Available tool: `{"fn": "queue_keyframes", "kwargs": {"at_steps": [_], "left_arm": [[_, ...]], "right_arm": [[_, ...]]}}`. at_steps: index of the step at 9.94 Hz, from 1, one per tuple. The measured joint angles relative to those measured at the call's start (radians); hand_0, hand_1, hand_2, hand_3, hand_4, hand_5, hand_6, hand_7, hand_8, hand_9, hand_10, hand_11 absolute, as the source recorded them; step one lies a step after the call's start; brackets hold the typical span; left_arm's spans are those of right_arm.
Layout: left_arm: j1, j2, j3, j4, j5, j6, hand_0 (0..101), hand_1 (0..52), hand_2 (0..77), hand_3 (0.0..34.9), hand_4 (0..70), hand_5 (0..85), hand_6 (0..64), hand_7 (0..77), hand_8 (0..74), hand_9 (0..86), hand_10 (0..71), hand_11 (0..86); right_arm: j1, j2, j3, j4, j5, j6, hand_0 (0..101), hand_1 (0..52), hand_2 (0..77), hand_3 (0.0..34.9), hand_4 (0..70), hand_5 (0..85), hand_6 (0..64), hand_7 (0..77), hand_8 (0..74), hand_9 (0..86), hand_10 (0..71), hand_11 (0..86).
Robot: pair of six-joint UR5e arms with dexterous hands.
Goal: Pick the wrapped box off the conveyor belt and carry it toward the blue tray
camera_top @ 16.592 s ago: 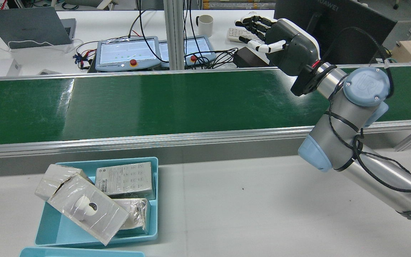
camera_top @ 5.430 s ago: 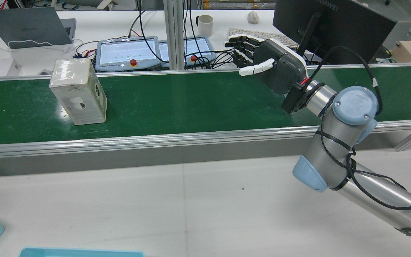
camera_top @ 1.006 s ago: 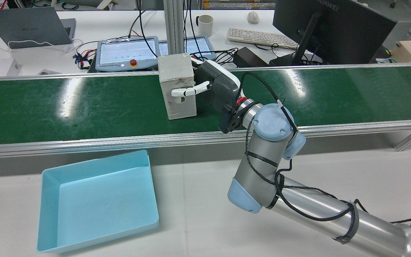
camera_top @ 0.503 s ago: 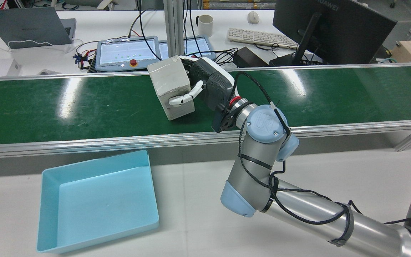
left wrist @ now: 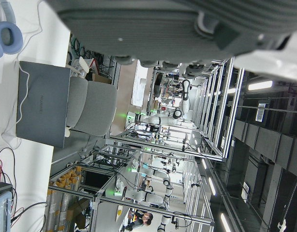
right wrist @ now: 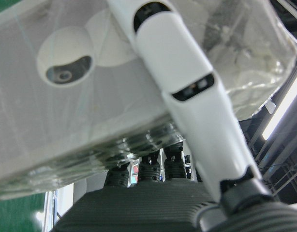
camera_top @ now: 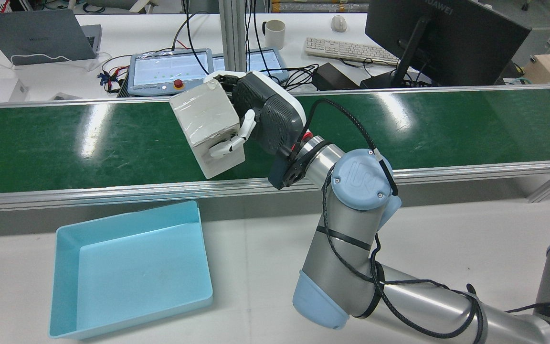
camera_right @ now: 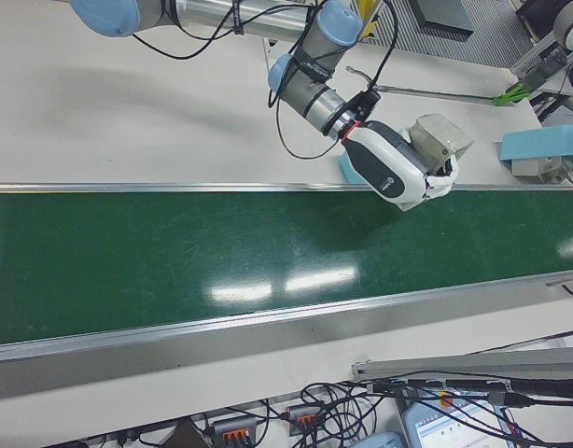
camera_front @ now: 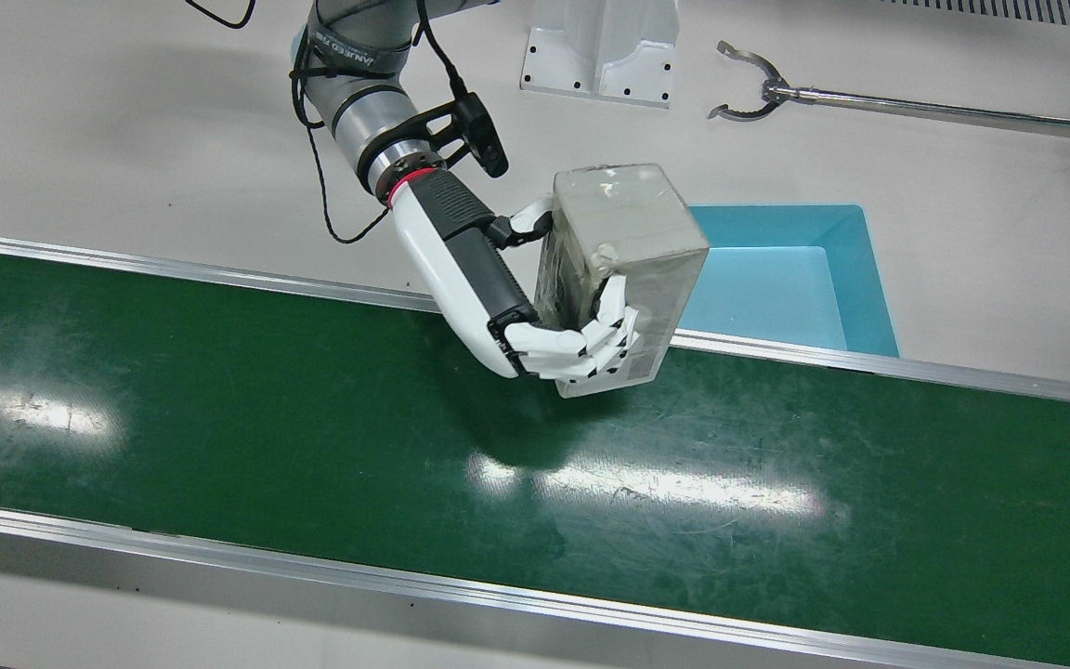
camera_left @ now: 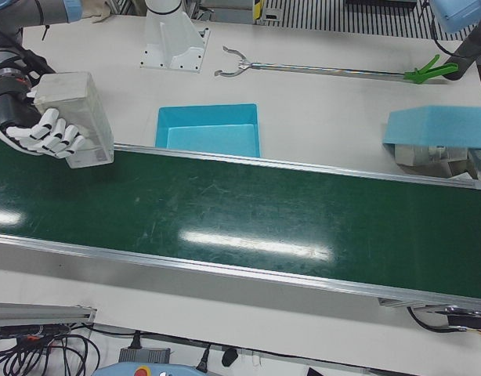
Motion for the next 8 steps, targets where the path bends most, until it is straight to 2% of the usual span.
{"fn": "queue_keyframes", "kwargs": {"at_steps": [1,3,4,6,8], "left_arm": [[0.0,0.0,0.0,0.0,0.0,0.0,0,0.0,1.1,0.0,0.0,1.1,0.0,0.5,0.5,0.0,0.5,0.0],[0.0,0.0,0.0,0.0,0.0,0.0,0,0.0,1.1,0.0,0.0,1.1,0.0,0.5,0.5,0.0,0.5,0.5],[0.0,0.0,0.0,0.0,0.0,0.0,0,0.0,1.1,0.0,0.0,1.1,0.0,0.5,0.5,0.0,0.5,0.5],[0.0,0.0,0.0,0.0,0.0,0.0,0,0.0,0.5,0.0,0.0,1.1,0.0,0.5,0.5,0.0,0.5,0.0],[0.0,0.0,0.0,0.0,0.0,0.0,0,0.0,1.1,0.0,0.0,1.1,0.0,0.5,0.5,0.0,0.5,0.0]], "right_arm": [[-0.049,0.002,0.025,-0.004,0.023,-0.027,55,5.4,30.0,0.6,47.5,49.1,39.3,56.7,49.6,47.5,37.6,44.7],[-0.145,0.012,0.042,-0.003,0.082,-0.065,55,5.4,30.0,0.5,47.5,49.6,39.8,56.7,50.2,48.5,38.2,45.8],[-0.178,0.017,0.038,-0.001,0.1,-0.074,56,2.2,31.6,0.5,47.5,49.6,40.4,57.3,50.2,49.1,38.7,45.8],[-0.217,0.03,0.008,0.005,0.111,-0.083,57,2.2,31.6,0.5,47.5,49.6,40.4,57.3,50.2,49.1,38.7,45.8],[-0.232,0.073,-0.039,0.01,0.087,-0.084,55,2.2,31.6,0.7,47.5,49.6,40.4,57.3,50.2,49.1,38.7,45.8]]}}
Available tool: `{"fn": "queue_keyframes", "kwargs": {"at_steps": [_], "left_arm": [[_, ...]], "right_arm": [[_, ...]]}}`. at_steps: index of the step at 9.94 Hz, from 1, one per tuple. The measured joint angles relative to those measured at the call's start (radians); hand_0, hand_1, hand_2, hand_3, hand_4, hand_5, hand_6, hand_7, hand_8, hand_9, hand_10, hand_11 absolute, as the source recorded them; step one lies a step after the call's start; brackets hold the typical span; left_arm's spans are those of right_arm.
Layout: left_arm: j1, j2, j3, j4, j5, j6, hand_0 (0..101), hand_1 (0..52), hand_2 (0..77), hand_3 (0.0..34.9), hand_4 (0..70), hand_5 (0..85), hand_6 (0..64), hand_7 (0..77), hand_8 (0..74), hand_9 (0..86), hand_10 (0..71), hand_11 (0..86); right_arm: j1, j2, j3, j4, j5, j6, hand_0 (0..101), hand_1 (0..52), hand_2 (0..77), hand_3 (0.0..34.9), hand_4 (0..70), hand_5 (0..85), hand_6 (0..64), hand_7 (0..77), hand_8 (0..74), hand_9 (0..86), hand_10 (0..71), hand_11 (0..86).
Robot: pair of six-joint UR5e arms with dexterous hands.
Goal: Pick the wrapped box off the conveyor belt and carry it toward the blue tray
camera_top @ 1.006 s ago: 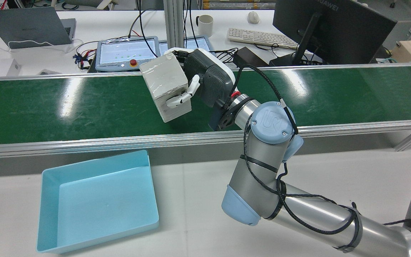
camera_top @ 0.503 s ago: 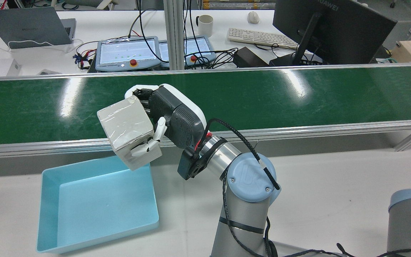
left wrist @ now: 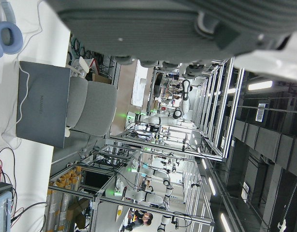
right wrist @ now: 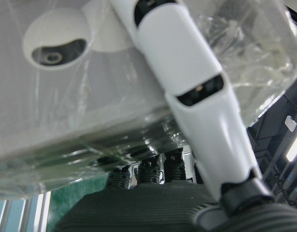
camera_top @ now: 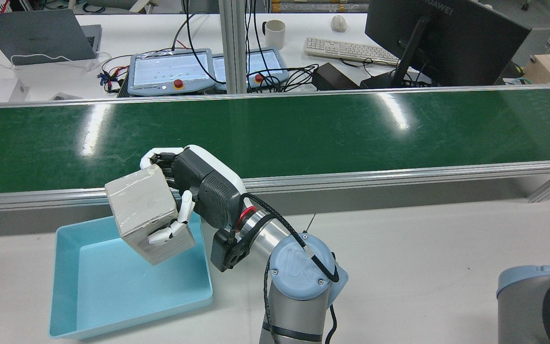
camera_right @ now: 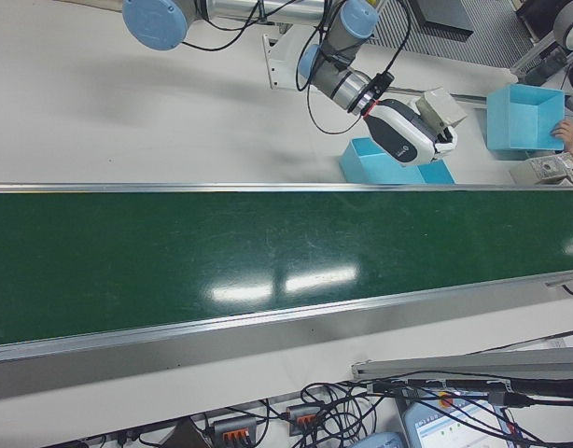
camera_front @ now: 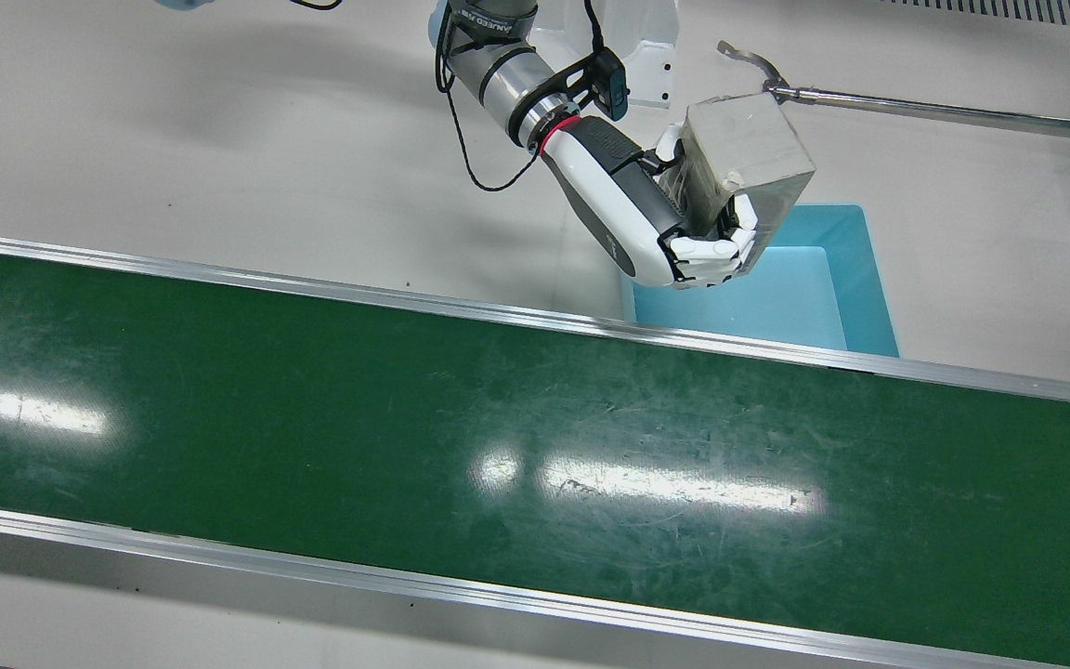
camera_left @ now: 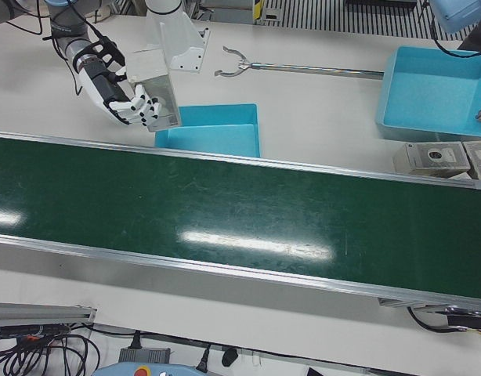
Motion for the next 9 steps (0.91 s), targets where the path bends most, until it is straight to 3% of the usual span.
{"fn": "queue_keyframes", "kwargs": {"at_steps": [1,2,4,5,6,7,8,9], "left_arm": [[0.0,0.0,0.0,0.0,0.0,0.0,0,0.0,1.1,0.0,0.0,1.1,0.0,0.5,0.5,0.0,0.5,0.0],[0.0,0.0,0.0,0.0,0.0,0.0,0,0.0,1.1,0.0,0.0,1.1,0.0,0.5,0.5,0.0,0.5,0.0],[0.0,0.0,0.0,0.0,0.0,0.0,0,0.0,1.1,0.0,0.0,1.1,0.0,0.5,0.5,0.0,0.0,0.5],[0.0,0.0,0.0,0.0,0.0,0.0,0,0.0,1.1,0.0,0.0,1.1,0.0,0.5,0.5,0.0,0.5,0.0],[0.0,0.0,0.0,0.0,0.0,0.0,0,0.0,1.1,0.0,0.0,1.1,0.0,0.5,0.5,0.0,0.5,0.0],[0.0,0.0,0.0,0.0,0.0,0.0,0,0.0,1.1,0.0,0.0,1.1,0.0,0.5,0.5,0.0,0.5,0.0],[0.0,0.0,0.0,0.0,0.0,0.0,0,0.0,1.1,0.0,0.0,1.1,0.0,0.5,0.5,0.0,0.5,0.0],[0.0,0.0,0.0,0.0,0.0,0.0,0,0.0,1.1,0.0,0.0,1.1,0.0,0.5,0.5,0.0,0.5,0.0]], "right_arm": [[-0.003,0.025,-0.021,0.001,-0.013,0.0,55,2.2,31.6,0.7,46.9,58.4,40.4,57.3,47.5,68.7,38.7,45.8],[-0.006,0.043,-0.036,0.005,-0.022,0.0,57,2.2,30.5,1.2,37.6,54.5,44.7,51.3,37.1,65.4,32.7,54.0],[-0.011,0.059,-0.048,0.021,-0.03,0.0,57,2.2,30.5,1.2,37.6,54.5,44.7,51.3,37.1,65.4,32.7,54.0],[-0.014,0.065,-0.05,0.026,-0.032,-0.001,57,21.8,11.4,10.6,19.6,38.2,32.7,35.5,15.8,49.1,13.6,43.1],[-0.016,0.068,-0.05,0.029,-0.033,-0.001,57,21.8,11.4,10.6,19.6,38.2,32.7,35.5,15.8,49.1,13.6,43.1],[-0.016,0.07,-0.049,0.03,-0.038,-0.001,48,7.1,12.0,16.5,11.5,15.3,16.9,24.0,0.0,28.9,0.0,21.3],[-0.016,0.071,-0.048,0.03,-0.044,0.0,47,15.8,17.5,19.4,13.6,15.8,7.6,26.7,0.0,1.6,0.0,3.3],[-0.015,0.071,-0.044,0.03,-0.048,0.002,47,15.8,17.5,19.4,13.6,15.8,7.6,26.7,0.0,1.6,0.0,1.6]]}}
